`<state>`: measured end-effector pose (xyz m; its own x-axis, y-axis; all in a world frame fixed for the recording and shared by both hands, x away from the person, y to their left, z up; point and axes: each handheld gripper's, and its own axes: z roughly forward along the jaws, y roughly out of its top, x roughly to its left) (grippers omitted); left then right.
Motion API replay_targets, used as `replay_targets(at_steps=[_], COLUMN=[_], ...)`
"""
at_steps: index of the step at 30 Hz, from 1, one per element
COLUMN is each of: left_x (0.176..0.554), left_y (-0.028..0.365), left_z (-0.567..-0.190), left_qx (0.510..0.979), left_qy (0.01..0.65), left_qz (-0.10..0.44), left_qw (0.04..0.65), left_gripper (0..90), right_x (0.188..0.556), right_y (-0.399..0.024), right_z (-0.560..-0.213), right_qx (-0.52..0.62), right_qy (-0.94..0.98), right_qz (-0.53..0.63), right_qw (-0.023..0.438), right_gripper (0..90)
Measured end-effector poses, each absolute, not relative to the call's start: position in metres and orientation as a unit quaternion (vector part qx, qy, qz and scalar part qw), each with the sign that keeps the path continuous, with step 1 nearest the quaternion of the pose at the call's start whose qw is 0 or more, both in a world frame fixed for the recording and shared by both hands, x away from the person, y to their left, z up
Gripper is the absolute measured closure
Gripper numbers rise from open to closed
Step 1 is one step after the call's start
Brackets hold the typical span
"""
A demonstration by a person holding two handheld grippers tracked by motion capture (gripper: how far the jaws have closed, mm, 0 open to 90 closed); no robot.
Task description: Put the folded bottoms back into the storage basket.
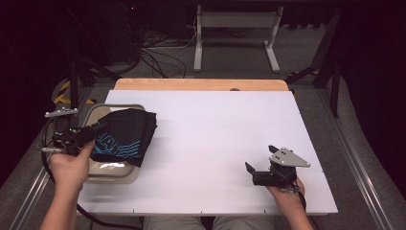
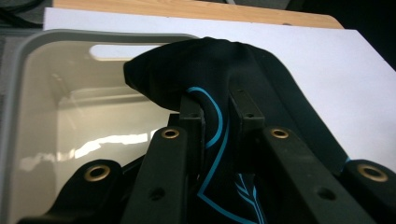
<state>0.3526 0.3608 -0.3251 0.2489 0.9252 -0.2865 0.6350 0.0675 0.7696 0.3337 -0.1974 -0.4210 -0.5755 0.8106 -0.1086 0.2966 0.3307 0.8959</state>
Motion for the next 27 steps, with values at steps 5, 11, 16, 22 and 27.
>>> replay_targets(at_steps=[5,11,16,22,27], left_x=[0.353,0.360,0.359,0.359,0.358], left_y=[0.372,0.372,0.370,0.371,0.372], left_z=[-0.333,-0.352,-0.354,-0.358,-0.363], left_qx=[0.648,0.661,0.665,0.668,0.668], left_qy=[0.606,0.621,0.626,0.630,0.634], left_qz=[0.165,0.162,0.184,0.192,0.196], left_qw=[0.431,0.389,0.363,0.346,0.336], left_gripper=[78.7,78.3,78.4,78.4,77.0], right_x=[0.334,0.334,0.334,0.334,0.335], right_y=[-0.194,-0.192,-0.193,-0.192,-0.193], right_z=[-0.422,-0.423,-0.423,-0.423,-0.423], right_qx=[0.360,0.359,0.360,0.359,0.361], right_qy=[0.768,0.769,0.768,0.769,0.768], right_qz=[0.449,0.448,0.448,0.449,0.448], right_qw=[0.282,0.282,0.282,0.281,0.281], right_gripper=[2.2,2.3,2.3,2.4,2.4])
